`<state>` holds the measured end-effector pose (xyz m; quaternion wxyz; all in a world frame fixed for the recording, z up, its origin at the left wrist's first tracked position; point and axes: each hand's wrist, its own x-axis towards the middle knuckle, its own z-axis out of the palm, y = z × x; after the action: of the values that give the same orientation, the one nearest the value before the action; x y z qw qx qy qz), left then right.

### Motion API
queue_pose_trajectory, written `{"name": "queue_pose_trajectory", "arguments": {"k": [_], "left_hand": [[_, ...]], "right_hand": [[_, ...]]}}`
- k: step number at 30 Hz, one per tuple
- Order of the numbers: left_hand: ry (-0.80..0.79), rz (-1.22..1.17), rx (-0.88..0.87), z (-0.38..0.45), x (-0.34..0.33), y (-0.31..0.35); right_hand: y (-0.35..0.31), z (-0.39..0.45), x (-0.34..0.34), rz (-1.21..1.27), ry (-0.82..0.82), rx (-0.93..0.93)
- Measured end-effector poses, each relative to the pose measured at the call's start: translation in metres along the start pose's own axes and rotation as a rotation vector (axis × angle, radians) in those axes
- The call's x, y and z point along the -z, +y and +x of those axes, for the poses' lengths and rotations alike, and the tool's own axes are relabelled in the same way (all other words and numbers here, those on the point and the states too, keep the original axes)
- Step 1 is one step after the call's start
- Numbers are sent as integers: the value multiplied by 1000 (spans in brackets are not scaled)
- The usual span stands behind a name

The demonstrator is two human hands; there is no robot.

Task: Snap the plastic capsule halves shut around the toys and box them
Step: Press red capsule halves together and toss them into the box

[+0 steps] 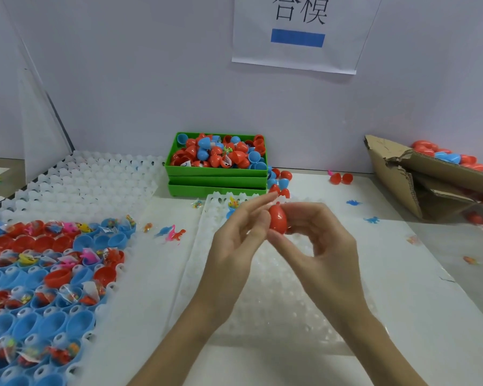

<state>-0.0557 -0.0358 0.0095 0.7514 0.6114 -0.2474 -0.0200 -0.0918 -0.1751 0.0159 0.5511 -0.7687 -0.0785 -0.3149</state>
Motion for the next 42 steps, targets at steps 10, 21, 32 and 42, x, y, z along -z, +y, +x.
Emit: {"name": "queue_pose_trajectory", "arguments": {"k": [10, 21, 32, 42], "left_hand": [[-42, -525, 291, 6, 10, -1], [1, -591, 276, 6, 7, -8], [-47, -381, 289, 4, 5, -6], [63, -719, 478, 9, 6, -8]], "right_hand": [[9, -4, -6, -320, -88, 283], [12, -7, -8, -314, -87, 289], [16, -2, -3, -392, -23, 281], [22, -5, -9, -382, -16, 265]]}}
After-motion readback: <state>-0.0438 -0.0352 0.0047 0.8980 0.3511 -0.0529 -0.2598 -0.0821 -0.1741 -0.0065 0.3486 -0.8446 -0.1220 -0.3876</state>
